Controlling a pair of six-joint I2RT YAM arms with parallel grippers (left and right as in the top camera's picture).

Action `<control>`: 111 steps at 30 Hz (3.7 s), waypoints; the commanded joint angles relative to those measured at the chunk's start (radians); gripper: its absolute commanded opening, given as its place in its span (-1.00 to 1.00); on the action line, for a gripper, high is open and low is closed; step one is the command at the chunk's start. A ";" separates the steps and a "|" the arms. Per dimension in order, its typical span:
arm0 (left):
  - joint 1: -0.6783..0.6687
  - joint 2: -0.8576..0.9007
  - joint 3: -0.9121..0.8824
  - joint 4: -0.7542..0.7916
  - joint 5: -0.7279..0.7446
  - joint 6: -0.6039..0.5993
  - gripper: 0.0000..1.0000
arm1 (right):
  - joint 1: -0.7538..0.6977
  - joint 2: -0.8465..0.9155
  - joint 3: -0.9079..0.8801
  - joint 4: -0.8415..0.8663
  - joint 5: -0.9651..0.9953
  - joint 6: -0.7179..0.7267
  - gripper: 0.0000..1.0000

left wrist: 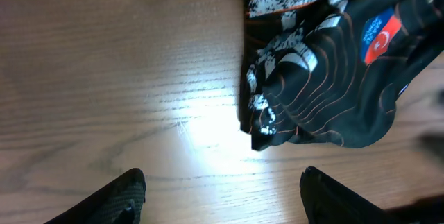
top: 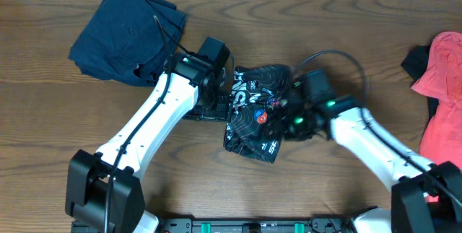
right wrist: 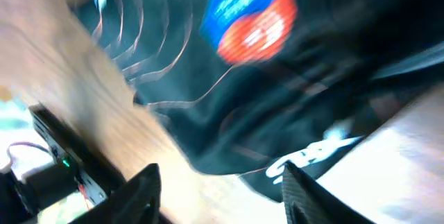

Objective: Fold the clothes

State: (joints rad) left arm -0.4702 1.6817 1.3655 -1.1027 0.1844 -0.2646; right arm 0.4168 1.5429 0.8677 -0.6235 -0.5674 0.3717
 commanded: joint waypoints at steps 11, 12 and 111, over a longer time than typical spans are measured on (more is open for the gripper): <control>0.003 0.005 -0.001 -0.014 0.009 0.009 0.46 | 0.166 0.109 -0.014 0.151 0.141 0.235 0.05; 0.003 0.005 -0.001 -0.014 0.009 0.009 0.46 | 0.167 0.118 -0.014 0.166 0.131 0.246 -0.26; 0.154 0.063 -0.288 0.430 0.545 0.092 -0.37 | -0.083 0.264 0.026 0.634 0.281 -0.035 -0.97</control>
State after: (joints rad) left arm -0.3298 1.7447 1.0653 -0.6712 0.6964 -0.2127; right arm 0.3233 1.7302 0.8917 -0.0135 -0.3382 0.2855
